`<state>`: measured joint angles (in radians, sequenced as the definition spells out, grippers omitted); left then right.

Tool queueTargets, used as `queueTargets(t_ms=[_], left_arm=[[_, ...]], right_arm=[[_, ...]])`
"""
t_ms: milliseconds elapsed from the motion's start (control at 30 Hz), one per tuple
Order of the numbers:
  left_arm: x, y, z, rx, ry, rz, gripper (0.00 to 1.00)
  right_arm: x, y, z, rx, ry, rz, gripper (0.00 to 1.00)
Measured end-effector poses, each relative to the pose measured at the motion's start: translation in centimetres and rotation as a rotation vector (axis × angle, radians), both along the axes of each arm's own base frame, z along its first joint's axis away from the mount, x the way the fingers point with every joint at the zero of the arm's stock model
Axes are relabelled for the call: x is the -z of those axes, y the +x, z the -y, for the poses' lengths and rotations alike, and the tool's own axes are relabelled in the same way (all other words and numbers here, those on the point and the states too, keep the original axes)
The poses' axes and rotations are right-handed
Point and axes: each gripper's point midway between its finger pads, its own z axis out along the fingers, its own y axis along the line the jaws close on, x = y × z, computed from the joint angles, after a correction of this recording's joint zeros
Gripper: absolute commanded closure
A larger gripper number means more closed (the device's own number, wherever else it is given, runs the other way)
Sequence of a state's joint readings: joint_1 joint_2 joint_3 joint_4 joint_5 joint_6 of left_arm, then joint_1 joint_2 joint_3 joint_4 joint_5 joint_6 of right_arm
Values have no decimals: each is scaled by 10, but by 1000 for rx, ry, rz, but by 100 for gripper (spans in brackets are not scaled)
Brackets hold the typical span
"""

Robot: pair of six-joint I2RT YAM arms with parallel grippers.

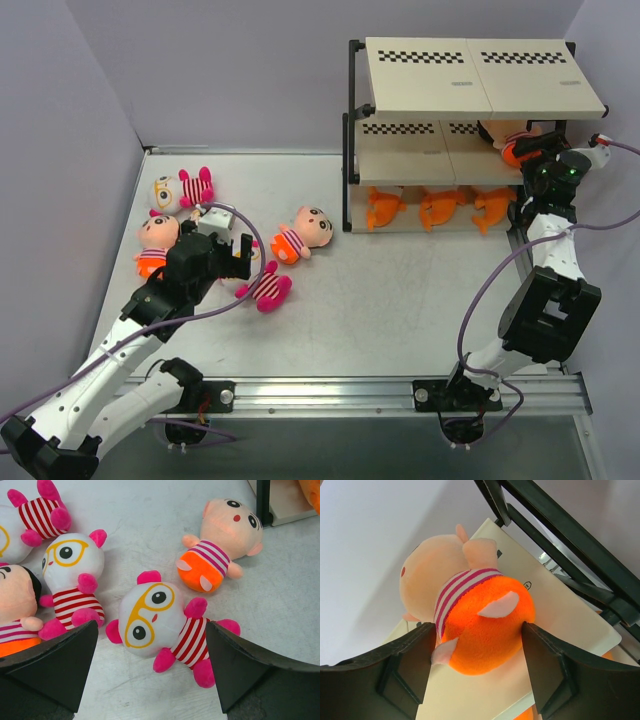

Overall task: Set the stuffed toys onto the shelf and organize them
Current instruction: Place the stuffed toy onto shelf

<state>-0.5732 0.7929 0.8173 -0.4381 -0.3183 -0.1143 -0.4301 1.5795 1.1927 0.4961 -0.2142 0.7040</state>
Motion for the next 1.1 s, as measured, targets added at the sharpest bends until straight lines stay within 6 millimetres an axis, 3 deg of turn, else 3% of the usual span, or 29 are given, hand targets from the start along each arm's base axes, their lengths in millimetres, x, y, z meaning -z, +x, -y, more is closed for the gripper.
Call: queueTargets(t_ms=[367,733,1100], left_arm=[[-1,1,-3,-11,-3,3,3],[-2,1,-4,-12,-5,6,3],[-2,1,-5,-17,-6,6,3]], right_arm=[[1,-1,-6,-9,8,-10,27],[-7,1,-36,-61,30,3,27],[-3,-1,-33,-41,34,-14,25]])
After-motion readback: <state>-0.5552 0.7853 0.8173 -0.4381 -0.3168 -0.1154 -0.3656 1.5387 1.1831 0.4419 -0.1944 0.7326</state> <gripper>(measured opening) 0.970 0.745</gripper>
